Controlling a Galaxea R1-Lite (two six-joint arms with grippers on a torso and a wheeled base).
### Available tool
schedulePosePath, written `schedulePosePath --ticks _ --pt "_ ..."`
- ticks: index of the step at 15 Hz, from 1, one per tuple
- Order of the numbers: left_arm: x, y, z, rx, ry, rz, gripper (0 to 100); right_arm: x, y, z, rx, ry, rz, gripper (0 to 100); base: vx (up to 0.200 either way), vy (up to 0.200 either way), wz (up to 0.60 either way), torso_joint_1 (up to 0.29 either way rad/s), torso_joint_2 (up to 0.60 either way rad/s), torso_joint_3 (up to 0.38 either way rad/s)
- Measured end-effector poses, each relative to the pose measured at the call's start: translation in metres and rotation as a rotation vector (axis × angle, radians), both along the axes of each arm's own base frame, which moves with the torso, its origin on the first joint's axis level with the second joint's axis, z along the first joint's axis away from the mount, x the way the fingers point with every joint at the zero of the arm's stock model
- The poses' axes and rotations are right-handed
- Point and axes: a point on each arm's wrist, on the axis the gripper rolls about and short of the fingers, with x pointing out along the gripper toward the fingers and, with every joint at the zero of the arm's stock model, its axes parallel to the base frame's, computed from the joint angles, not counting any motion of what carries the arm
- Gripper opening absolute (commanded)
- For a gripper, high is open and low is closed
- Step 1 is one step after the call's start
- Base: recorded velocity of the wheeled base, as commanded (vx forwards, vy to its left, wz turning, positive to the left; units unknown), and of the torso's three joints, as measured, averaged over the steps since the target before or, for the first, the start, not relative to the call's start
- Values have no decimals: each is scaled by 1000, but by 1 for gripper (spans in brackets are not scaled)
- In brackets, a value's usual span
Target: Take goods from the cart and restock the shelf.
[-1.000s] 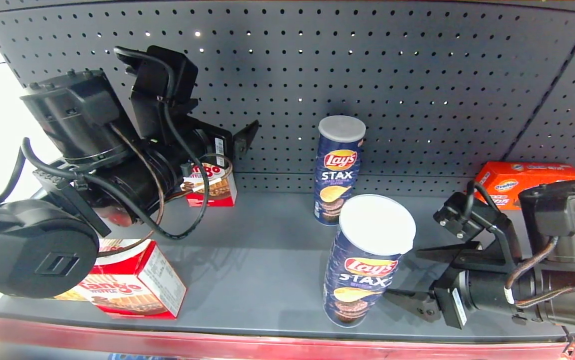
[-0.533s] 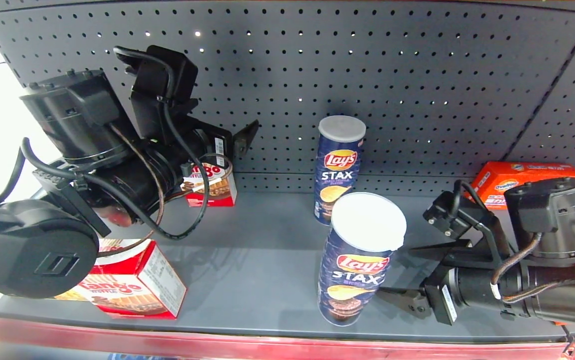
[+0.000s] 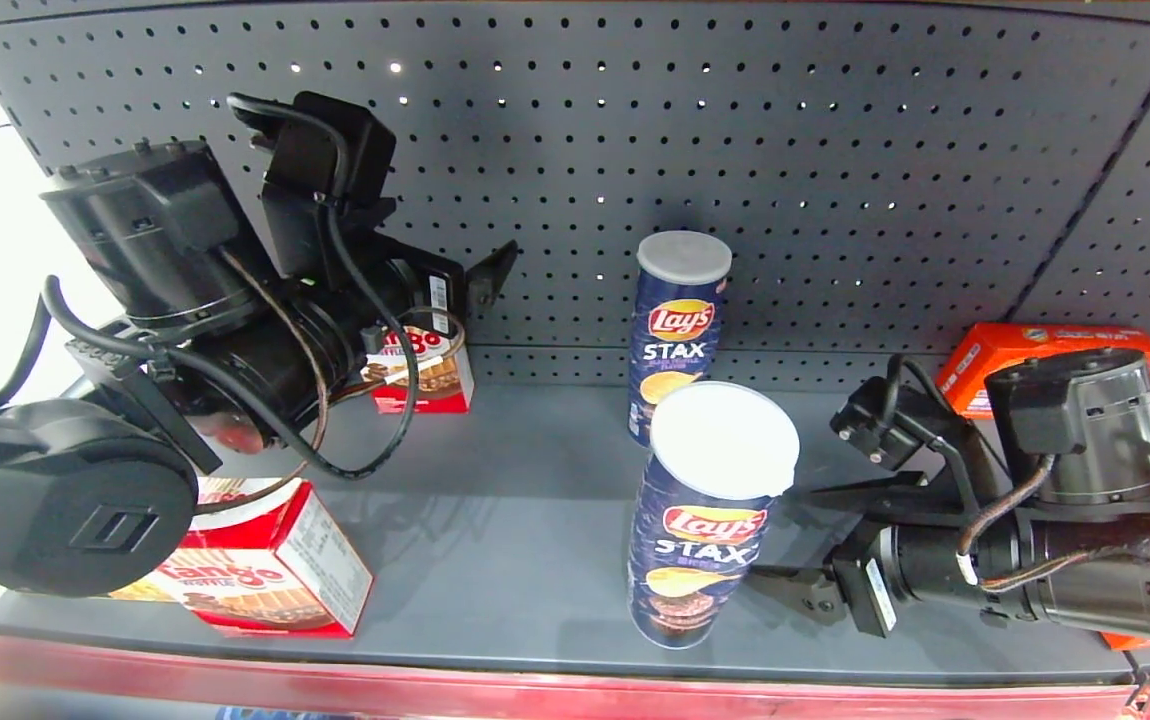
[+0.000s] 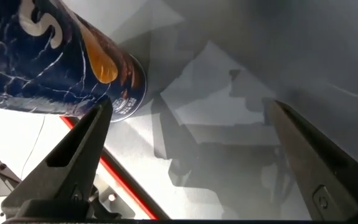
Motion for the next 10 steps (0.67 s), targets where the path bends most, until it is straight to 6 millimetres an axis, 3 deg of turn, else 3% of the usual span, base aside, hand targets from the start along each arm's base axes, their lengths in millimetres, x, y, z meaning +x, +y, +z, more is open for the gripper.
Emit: schedulePosePath --ticks 6,10 --pt "-2 1 1 -1 -3 0 100 2 -6 5 17 -25 -29 100 0 0 0 0 0 0" --pt "-16 8 5 -2 -5 0 100 -9 -53 41 97 -166 -190 100 0 0 0 0 0 0"
